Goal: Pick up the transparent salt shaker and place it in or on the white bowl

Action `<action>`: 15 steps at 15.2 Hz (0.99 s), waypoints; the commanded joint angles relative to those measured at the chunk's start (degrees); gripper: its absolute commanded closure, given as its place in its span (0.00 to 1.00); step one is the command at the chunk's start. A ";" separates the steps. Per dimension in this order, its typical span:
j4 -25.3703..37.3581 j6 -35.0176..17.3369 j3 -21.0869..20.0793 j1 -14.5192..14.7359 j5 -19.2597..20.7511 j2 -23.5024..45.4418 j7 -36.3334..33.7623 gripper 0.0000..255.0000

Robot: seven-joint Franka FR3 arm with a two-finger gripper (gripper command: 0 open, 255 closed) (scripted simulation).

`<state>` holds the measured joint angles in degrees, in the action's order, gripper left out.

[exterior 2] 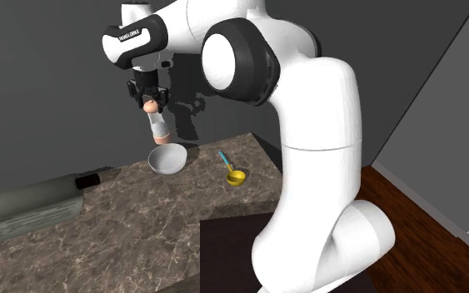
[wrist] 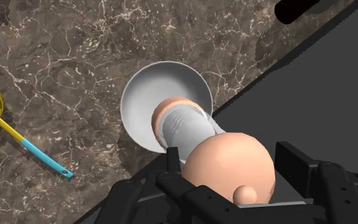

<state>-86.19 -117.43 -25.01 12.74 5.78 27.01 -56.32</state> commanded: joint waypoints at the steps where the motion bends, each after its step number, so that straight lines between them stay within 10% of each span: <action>1: -0.97 -1.45 0.13 -0.02 0.19 0.48 0.03 1.00; 15: -6.14 -10.30 1.21 0.42 1.83 4.40 -0.38 1.00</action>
<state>-92.04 -127.09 -23.89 13.08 7.47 31.08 -56.63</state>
